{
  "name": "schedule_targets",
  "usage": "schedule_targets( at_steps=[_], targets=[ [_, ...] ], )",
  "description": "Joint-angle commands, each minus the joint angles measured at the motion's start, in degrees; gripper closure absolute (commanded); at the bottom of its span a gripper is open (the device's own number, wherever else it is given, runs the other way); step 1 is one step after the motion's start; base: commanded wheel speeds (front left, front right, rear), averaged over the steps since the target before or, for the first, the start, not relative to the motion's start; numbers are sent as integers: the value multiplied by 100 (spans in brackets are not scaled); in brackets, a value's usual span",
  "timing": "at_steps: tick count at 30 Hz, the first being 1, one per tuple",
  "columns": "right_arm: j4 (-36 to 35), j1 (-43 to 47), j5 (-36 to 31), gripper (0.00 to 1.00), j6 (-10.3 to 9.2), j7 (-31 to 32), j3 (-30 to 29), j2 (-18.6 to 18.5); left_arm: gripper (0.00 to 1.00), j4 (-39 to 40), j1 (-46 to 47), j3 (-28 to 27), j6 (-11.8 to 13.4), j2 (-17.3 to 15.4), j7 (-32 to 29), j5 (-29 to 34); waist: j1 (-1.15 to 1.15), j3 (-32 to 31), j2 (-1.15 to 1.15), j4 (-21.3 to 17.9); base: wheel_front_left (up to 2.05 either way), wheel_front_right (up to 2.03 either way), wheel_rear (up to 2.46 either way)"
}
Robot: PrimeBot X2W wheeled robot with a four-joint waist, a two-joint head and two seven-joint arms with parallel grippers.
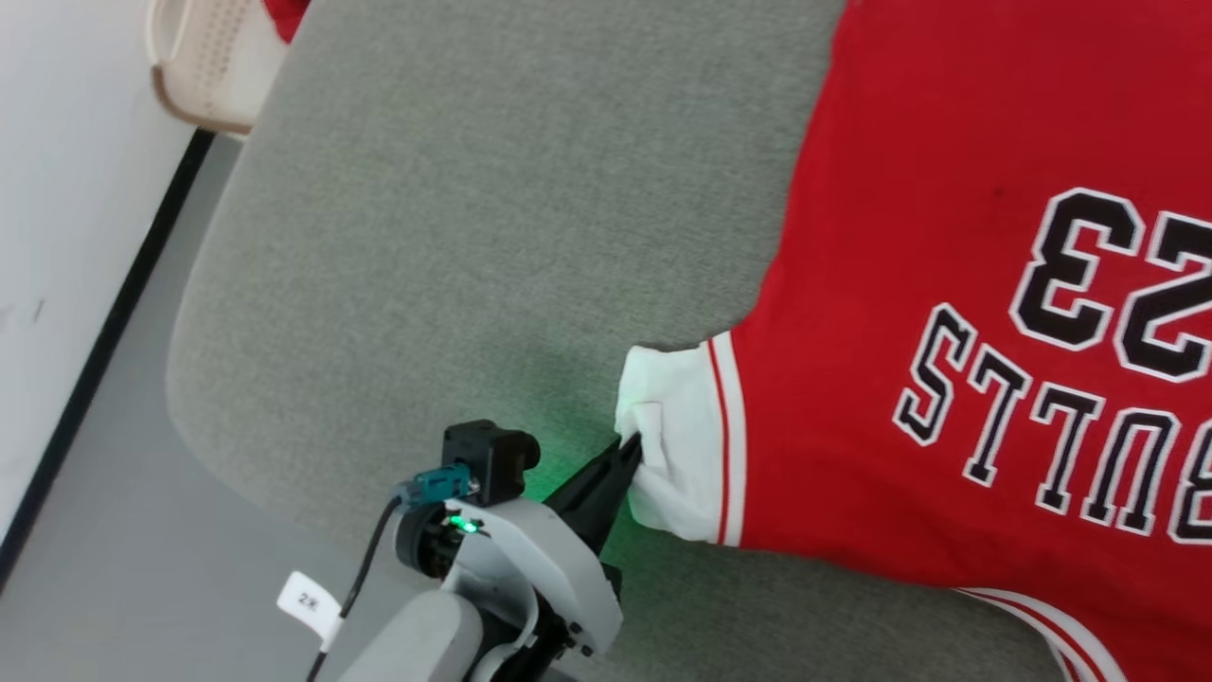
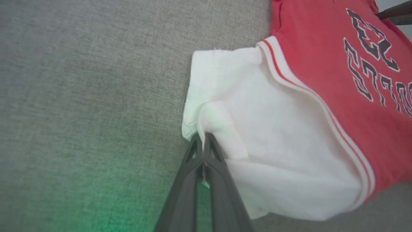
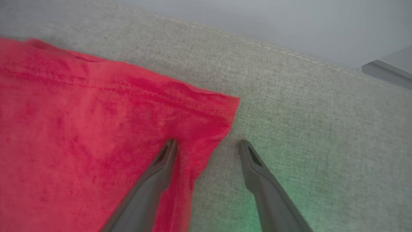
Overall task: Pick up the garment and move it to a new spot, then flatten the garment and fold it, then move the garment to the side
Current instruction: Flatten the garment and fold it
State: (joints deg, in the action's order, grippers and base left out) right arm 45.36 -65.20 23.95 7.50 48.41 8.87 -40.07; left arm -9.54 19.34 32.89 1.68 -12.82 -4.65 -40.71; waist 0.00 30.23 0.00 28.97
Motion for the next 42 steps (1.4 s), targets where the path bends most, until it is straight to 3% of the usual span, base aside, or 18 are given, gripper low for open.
schedule_targets(
  at_steps=[1, 2, 3, 4, 14, 19, 24, 32, 36, 42],
  targets=[
    [305, 227, -107, 0, -1, 217, 63, 169, 100, -213, -41, 12, 41, -24, -51, -10, 0, 158, 0, 184, 0, 0, 0],
    [427, 243, -156, 0, 1, 348, 55, 207, 100, -250, -35, 21, 24, -17, -36, -15, 0, 163, 0, 196, 0, 0, 0],
    [566, 256, -203, 18, 2, 514, 35, 245, 100, -282, -29, 27, 17, -7, -28, -27, 0, 162, 0, 200, 0, 0, 0],
    [668, 271, -271, 100, 1, 657, 13, 267, 100, -307, -25, 30, 20, 9, -23, -38, 0, 161, 0, 200, 0, 0, 0],
    [738, 104, -623, 100, 1, 661, -322, 503, 100, -534, -10, -83, 74, -66, 72, -93, 0, -145, 0, -82, 0, 0, 0],
    [376, 208, -395, 100, 1, 681, -163, 614, 100, -528, -28, -168, 118, -206, 84, -94, 0, -518, 0, -428, 0, 0, 0],
    [-177, 510, 53, 100, 0, 764, 108, 475, 100, -454, -132, -261, 211, -387, 47, -105, 0, -906, 0, -817, 0, 0, 0],
    [-1374, 1630, 1011, 100, 0, 819, 445, 112, 100, -204, -296, -376, 389, -711, -114, -115, 0, -1418, 0, -1384, 0, 0, 0],
    [-1925, 2420, 1376, 100, -1, 747, 319, -52, 100, -53, -427, -417, 485, -851, -185, -131, 0, -1631, 0, -1638, 0, 0, 0],
    [-2583, 3472, 1698, 100, -1, 649, -80, 11, 100, 139, -611, -477, 592, -1018, -272, -151, 0, -1804, 0, -1952, 0, 0, 0]
  ],
)
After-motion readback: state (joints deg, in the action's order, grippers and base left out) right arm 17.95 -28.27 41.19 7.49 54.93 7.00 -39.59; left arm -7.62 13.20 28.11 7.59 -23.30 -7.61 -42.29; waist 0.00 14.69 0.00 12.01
